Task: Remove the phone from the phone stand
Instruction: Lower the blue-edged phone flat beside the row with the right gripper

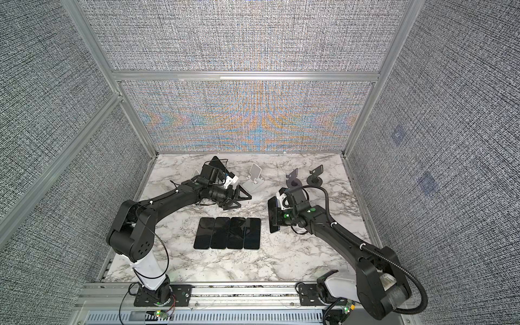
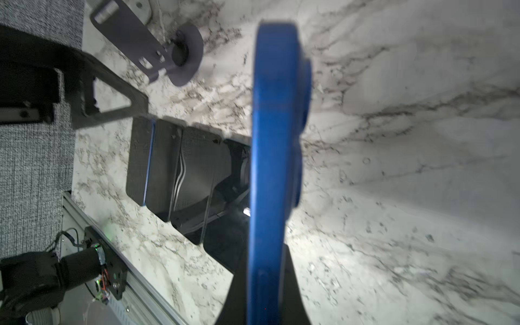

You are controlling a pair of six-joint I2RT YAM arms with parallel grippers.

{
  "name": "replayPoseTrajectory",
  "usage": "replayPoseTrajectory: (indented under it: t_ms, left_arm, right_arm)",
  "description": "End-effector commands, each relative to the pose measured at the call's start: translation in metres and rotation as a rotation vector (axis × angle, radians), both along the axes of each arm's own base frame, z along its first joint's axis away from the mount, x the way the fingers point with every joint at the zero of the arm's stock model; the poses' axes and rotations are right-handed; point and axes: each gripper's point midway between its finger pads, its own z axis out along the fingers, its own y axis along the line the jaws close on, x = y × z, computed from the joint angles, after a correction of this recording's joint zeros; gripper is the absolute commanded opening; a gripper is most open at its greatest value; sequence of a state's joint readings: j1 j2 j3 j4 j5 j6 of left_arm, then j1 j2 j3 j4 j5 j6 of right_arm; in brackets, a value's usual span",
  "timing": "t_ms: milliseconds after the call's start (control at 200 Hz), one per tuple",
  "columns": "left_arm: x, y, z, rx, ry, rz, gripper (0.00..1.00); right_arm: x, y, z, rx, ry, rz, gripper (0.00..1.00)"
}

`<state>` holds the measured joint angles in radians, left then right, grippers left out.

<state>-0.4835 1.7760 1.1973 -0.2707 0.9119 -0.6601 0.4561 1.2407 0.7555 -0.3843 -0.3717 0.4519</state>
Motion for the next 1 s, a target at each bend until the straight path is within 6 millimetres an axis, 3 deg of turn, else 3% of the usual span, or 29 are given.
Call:
replayPoseTrajectory:
  t_ms: [0,215,460,995]
  left_arm:
    - [0.0,0.002,0.002,0.01,-0.018,-0.005,0.99]
    - [0.0,0.002,0.0,0.015,-0.017,-0.003,0.99]
    - [0.0,0.003,0.001,0.02,-0.025,-0.003,0.99]
    - [0.001,0.003,0.002,0.022,-0.032,-0.008,0.99]
  right_arm:
    - [-0.026,0.001,-0.008,0.037,0.049,0.083,0.0]
    - [-0.041,0.005,-0.03,0.152,0.101,0.015,0.0]
    - [-0.035,0.017,-0.047,0.281,0.101,-0.042,0.0]
    - [-0.025,0.028,-0.069,0.312,0.117,-0.07,0.0]
